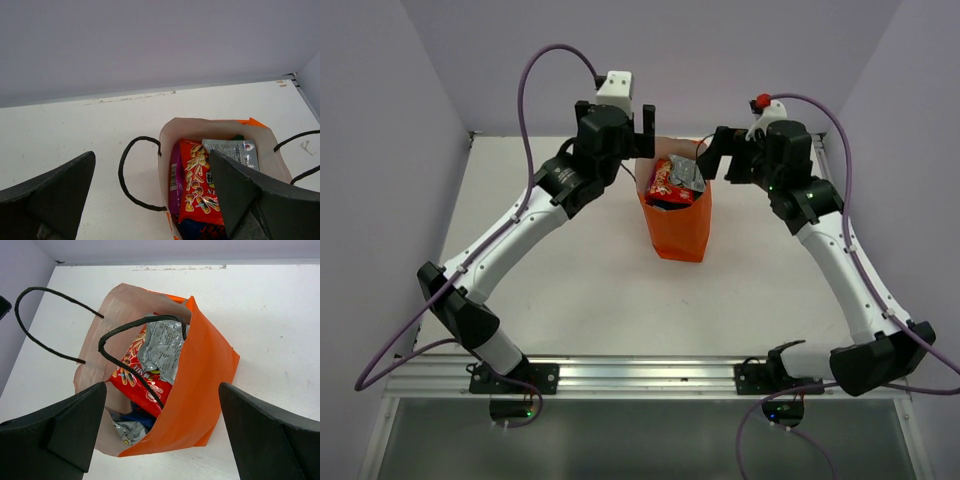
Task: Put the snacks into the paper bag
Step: Reset both arms
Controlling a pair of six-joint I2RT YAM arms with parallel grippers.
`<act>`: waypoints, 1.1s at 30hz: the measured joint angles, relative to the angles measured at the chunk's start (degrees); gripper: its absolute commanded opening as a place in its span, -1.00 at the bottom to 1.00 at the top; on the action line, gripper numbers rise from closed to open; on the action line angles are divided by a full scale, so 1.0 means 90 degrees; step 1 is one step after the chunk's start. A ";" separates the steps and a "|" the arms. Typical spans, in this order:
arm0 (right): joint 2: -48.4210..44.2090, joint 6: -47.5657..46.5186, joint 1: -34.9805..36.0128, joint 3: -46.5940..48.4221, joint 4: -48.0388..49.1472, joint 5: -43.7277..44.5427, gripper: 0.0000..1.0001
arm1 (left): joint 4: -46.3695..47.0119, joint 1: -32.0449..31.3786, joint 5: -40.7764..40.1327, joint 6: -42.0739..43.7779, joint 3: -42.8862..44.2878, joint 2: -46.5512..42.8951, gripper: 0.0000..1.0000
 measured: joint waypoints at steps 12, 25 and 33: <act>-0.1751 -0.0750 0.0000 -0.0386 0.0097 0.1982 0.97 | -0.0117 0.0287 -0.0398 0.0172 -0.0493 -0.1056 1.00; -0.4143 -0.2135 0.0000 -0.0782 0.0709 0.3859 0.97 | 0.0333 0.0542 -0.2361 0.1297 -0.1489 -0.4634 1.00; -0.4775 -0.2460 0.0000 -0.1066 0.0775 0.4027 0.97 | 0.0255 0.0542 -0.2985 0.1693 -0.1613 -0.5406 1.00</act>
